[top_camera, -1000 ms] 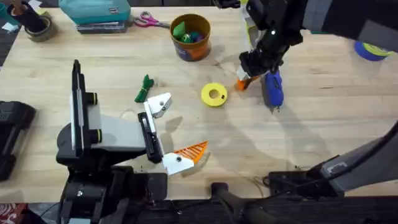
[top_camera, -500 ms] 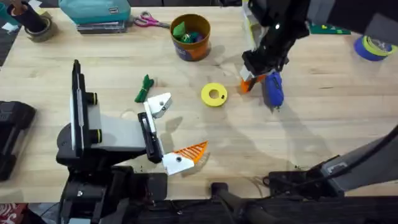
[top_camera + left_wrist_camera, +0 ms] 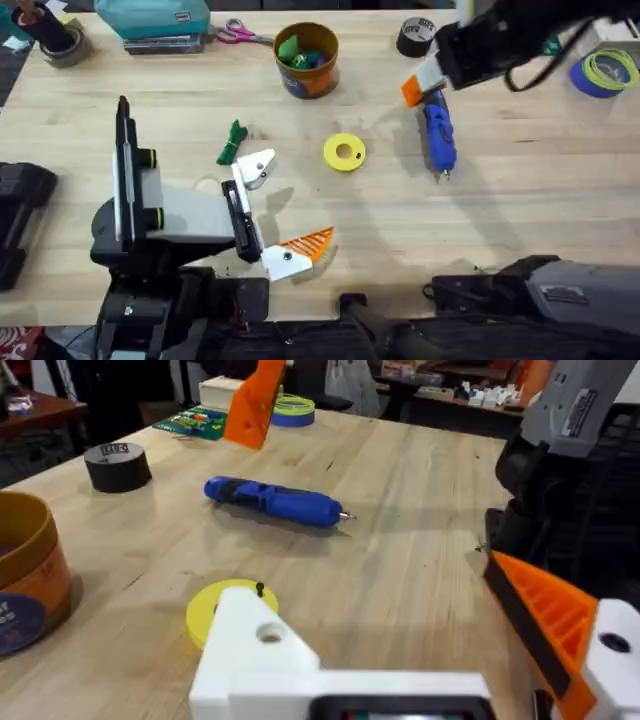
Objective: Pick up the gripper from the table and insert it into the empty holder that is missing its gripper. Then pick up a screw, insert it into the mounting hole, and use the screwdriver to tighten it. Finally, clean up the table by picking up the vegetable and placing it into the bucket.
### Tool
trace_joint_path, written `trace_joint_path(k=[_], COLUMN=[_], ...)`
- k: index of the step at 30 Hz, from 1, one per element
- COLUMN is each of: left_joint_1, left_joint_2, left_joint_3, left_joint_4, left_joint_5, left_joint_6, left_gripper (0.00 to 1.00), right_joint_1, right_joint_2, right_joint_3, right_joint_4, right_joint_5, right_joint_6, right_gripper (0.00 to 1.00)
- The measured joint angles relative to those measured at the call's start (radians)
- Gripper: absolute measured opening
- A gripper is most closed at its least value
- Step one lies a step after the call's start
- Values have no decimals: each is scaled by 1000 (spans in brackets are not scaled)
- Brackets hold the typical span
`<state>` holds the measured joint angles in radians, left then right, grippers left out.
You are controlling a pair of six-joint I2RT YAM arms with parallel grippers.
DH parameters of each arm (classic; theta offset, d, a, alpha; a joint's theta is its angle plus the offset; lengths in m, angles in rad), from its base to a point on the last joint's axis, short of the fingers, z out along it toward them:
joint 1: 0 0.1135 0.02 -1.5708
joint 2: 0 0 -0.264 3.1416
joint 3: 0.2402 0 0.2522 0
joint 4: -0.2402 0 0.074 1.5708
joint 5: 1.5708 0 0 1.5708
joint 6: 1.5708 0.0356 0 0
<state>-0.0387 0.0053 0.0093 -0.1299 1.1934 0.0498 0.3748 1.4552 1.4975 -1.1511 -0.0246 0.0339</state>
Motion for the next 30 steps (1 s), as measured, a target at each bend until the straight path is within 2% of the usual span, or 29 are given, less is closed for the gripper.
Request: trace_joint_path(k=[7, 16, 20, 24, 30], left_joint_1=[0, 0, 0, 0, 0], left_joint_2=[0, 0, 0, 0, 0], left_joint_3=[0, 0, 0, 0, 0], left_joint_4=[0, 0, 0, 0, 0], left_joint_5=[0, 0, 0, 0, 0], left_joint_6=[0, 0, 0, 0, 0], left_gripper=[985, 985, 985, 985, 985], right_joint_1=[0, 0, -4, -39, -149], right_joint_2=[-124, -187, -194, -194, -194], right_joint_3=[0, -31, -104, -197, -409], right_joint_4=[30, 216, 358, 535, 982], right_joint_5=[-18, -213, -352, -547, -878], right_joint_6=[0, 0, 1, 40, 249], right_gripper=[9, 8, 8, 8, 8])
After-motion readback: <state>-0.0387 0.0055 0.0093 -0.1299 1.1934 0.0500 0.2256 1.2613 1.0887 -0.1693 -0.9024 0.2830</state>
